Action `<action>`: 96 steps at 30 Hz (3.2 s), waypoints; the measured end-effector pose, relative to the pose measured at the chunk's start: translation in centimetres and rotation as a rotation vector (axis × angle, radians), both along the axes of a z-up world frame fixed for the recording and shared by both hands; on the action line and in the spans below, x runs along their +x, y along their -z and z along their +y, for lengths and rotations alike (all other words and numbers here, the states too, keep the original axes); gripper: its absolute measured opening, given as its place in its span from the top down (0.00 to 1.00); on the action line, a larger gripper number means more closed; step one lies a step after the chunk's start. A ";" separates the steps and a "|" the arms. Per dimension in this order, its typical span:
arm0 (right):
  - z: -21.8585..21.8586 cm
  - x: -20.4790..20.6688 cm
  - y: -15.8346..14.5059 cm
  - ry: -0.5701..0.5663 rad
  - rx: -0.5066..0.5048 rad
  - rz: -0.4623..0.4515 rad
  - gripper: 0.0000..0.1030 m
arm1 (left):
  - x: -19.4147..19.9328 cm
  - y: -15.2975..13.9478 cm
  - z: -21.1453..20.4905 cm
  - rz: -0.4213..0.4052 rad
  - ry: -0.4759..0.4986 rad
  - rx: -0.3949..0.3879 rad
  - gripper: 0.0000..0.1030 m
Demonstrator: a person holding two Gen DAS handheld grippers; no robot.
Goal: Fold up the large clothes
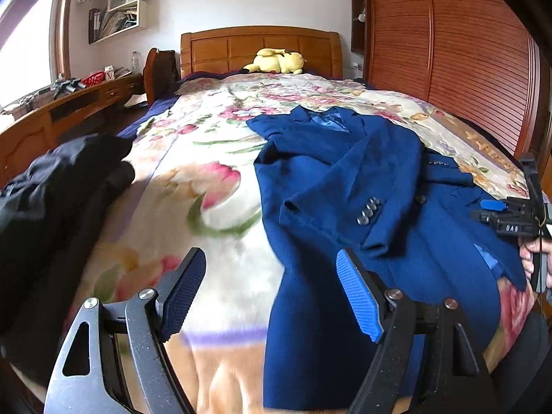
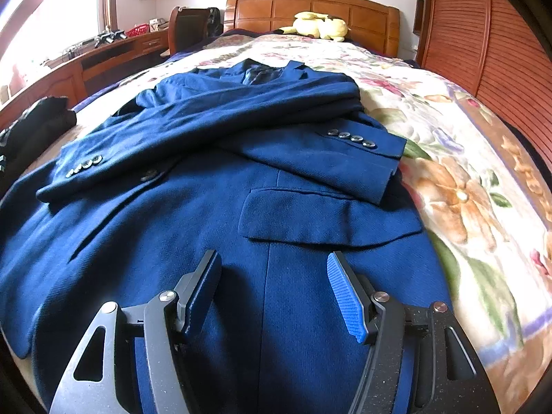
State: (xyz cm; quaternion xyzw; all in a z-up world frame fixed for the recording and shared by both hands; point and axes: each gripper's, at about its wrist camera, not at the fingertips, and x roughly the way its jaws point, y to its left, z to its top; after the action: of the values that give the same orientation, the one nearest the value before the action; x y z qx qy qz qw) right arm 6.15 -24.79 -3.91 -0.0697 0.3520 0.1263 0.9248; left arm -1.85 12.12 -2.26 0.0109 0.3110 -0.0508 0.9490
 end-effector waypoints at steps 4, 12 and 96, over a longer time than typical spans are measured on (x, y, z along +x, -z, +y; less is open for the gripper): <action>-1.2 -2.0 -1.2 -0.007 0.017 -0.027 0.36 | -1.5 0.2 -0.1 0.018 0.020 0.002 0.24; -7.1 -6.4 -2.3 0.058 0.009 -0.055 0.36 | -2.9 1.0 -0.3 0.067 0.033 0.013 0.37; -11.4 -21.3 -13.3 -0.188 0.121 -0.379 0.92 | -10.6 -15.8 -4.2 -0.335 0.149 0.053 0.97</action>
State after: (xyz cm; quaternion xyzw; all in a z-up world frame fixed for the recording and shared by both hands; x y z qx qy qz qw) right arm -15.14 -36.21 9.34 -0.0693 0.1556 0.2175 0.9611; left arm -12.45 7.95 13.55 0.0670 0.1480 -0.1104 0.9805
